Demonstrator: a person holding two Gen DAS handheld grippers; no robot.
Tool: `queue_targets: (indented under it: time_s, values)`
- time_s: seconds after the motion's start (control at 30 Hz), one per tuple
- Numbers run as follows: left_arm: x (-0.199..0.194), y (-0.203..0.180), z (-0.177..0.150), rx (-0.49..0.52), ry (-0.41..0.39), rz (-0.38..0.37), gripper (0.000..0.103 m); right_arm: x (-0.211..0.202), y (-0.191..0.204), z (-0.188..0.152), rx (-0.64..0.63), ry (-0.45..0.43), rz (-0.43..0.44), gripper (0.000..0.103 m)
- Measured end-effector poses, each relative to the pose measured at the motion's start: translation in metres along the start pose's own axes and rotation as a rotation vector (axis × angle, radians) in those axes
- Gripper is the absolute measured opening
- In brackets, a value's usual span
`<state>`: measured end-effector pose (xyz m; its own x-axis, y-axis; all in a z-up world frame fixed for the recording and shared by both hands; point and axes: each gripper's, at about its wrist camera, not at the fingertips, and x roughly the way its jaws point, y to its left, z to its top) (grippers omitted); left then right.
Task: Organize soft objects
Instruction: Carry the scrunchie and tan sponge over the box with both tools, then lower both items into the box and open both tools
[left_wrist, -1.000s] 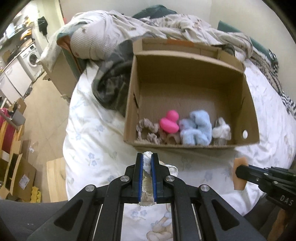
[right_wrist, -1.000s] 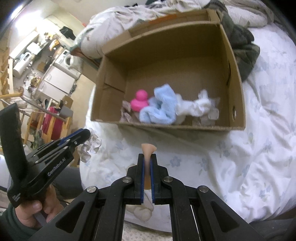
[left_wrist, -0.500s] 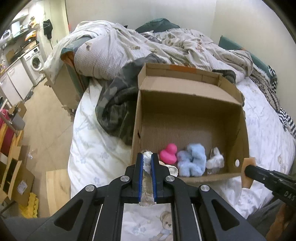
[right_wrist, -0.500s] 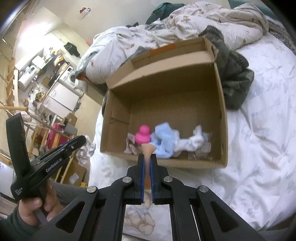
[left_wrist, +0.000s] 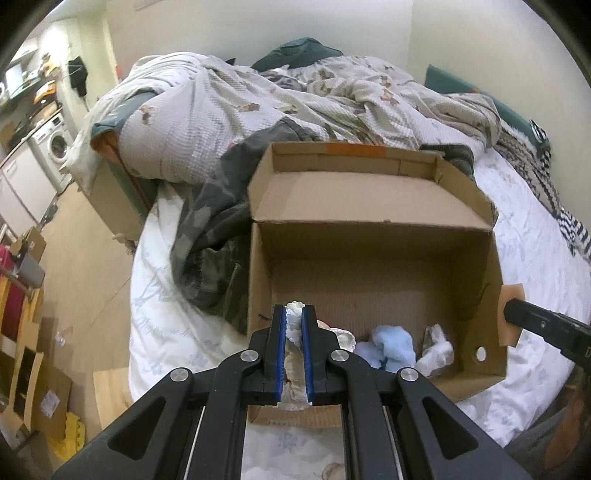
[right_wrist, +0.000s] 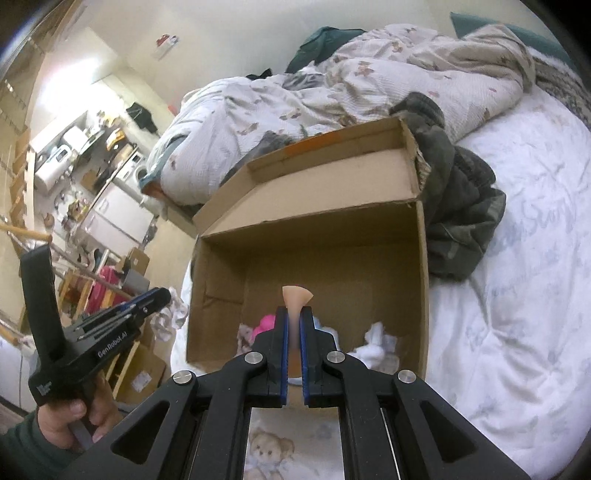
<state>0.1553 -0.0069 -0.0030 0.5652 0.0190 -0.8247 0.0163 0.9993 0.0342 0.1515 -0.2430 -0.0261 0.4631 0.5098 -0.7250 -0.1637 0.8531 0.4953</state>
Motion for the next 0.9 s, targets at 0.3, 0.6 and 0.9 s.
queue_targets:
  time_s: [0.3, 0.6, 0.9]
  values:
    - [0.041, -0.004, -0.016, -0.026, 0.08, -0.061, 0.008, 0.029, -0.024, -0.006, 0.083, 0.046, -0.018, 0.007]
    - [0.06, -0.023, -0.025, -0.006, 0.165, -0.184, 0.008, 0.061, -0.019, -0.012, 0.084, 0.155, 0.005, 0.008]
    - [0.071, -0.039, -0.029, 0.043, 0.225, -0.174, 0.041, 0.089, -0.016, -0.026, 0.072, 0.279, -0.04, 0.019]
